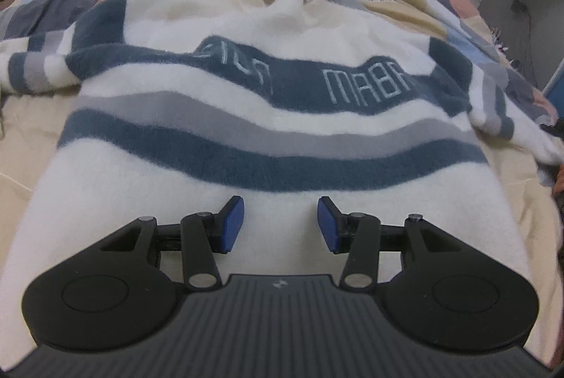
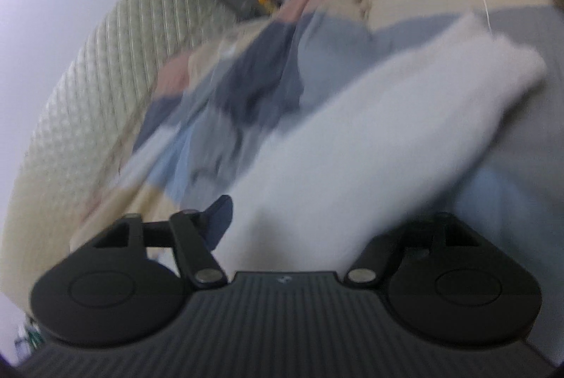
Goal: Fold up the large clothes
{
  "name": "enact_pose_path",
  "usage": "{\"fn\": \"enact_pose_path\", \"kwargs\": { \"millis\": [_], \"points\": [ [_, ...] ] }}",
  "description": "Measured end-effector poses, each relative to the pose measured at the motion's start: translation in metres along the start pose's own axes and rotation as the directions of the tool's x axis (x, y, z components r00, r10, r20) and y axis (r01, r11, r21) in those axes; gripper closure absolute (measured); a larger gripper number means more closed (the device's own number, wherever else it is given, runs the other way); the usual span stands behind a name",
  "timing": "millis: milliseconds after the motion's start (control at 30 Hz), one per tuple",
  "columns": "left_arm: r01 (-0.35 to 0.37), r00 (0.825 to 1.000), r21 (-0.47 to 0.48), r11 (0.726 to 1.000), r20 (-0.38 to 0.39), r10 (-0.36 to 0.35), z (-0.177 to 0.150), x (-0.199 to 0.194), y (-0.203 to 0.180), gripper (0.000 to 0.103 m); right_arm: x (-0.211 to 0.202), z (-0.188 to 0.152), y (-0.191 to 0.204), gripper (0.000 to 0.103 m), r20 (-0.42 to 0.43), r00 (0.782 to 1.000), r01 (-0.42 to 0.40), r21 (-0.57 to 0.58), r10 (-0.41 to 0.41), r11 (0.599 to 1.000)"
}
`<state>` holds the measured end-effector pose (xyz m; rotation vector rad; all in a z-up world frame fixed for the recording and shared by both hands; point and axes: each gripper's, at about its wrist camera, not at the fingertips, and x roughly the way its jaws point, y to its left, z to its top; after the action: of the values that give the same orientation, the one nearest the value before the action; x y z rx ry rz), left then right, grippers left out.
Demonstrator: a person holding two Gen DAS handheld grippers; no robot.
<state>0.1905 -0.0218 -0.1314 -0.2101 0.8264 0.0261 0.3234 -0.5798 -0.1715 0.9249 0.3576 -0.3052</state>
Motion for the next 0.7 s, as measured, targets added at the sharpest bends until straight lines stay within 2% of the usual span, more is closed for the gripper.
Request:
{"fn": "enact_pose_path", "kwargs": {
  "millis": [33, 100, 133, 233, 300, 400, 600, 700],
  "points": [
    [-0.006, 1.0, 0.003, 1.0, 0.0, 0.006, -0.001, 0.002, -0.001, 0.051, 0.003, 0.007, -0.001, 0.068, 0.008, 1.0, 0.012, -0.015, -0.012, 1.0],
    [-0.02, 1.0, 0.018, 1.0, 0.0, 0.02, -0.002, 0.004, -0.003, 0.051, 0.007, 0.02, -0.003, 0.089, 0.016, 0.999, 0.038, -0.045, -0.037, 0.998],
    [-0.027, 1.0, 0.028, 0.999, 0.0, 0.027, -0.003, 0.005, -0.004, 0.051, 0.01, 0.026, -0.004, 0.092, 0.015, 0.999, 0.032, -0.049, -0.031, 0.998],
    [-0.036, 0.999, 0.03, 0.999, -0.01, 0.036, -0.002, 0.008, -0.006, 0.05, 0.004, 0.039, 0.003, 0.093, 0.073, 0.996, 0.053, -0.135, -0.043, 0.989],
    [-0.028, 0.999, 0.013, 1.0, -0.024, 0.028, 0.0, 0.008, -0.002, 0.05, 0.0, 0.046, 0.006, 0.093, 0.071, 0.997, 0.038, -0.14, -0.029, 0.989],
    [-0.003, 0.999, -0.026, 1.0, -0.038, 0.002, 0.003, 0.005, 0.007, 0.05, -0.007, 0.054, 0.028, 0.093, 0.081, 0.997, 0.029, -0.218, -0.012, 0.976],
    [-0.02, 1.0, -0.069, 0.997, 0.008, 0.02, 0.01, -0.013, 0.017, 0.05, -0.054, 0.069, 0.107, 0.093, 0.108, 0.986, -0.076, -0.379, 0.126, 0.922],
    [-0.025, 0.999, -0.113, 0.993, 0.042, 0.029, 0.015, -0.025, 0.029, 0.05, -0.093, 0.066, 0.162, 0.093, 0.107, 0.969, -0.146, -0.48, 0.222, 0.865]
  ]
}}
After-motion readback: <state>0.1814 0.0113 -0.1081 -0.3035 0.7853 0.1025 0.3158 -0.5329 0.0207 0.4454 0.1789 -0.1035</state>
